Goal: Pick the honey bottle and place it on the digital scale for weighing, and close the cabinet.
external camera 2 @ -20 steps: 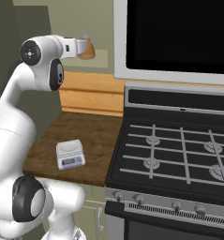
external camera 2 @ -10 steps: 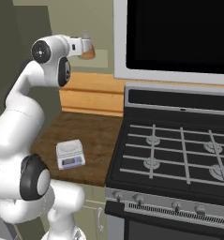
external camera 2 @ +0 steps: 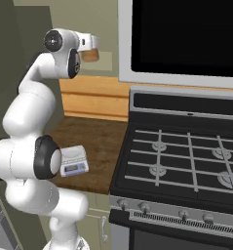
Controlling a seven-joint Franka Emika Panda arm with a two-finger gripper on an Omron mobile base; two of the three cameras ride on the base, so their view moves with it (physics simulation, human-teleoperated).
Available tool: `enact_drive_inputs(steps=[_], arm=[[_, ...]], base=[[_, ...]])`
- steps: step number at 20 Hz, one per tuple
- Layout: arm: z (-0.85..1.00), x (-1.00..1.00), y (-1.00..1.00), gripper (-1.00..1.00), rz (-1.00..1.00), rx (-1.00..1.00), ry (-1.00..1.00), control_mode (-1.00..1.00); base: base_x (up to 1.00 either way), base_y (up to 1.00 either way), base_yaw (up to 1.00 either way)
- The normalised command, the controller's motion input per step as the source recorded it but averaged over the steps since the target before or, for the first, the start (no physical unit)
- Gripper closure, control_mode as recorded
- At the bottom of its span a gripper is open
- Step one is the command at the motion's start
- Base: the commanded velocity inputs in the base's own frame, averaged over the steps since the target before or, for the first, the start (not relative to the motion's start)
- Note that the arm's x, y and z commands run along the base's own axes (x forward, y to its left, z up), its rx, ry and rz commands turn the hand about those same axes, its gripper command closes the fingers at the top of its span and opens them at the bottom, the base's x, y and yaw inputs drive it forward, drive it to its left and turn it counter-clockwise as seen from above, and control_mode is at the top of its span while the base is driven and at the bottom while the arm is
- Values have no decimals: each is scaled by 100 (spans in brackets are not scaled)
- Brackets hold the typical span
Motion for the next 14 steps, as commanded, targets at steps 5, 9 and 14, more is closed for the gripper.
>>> enact_drive_inputs(steps=[5, 9, 14], arm=[[0, 44, 0, -100, 0, 0, 2, -100], [0, 37, 1, -100, 1, 0, 4, -100], [0, 39, 7, -100, 0, 0, 3, -100]], base=[[0, 0, 0], [0, 0, 0], [0, 0, 0]])
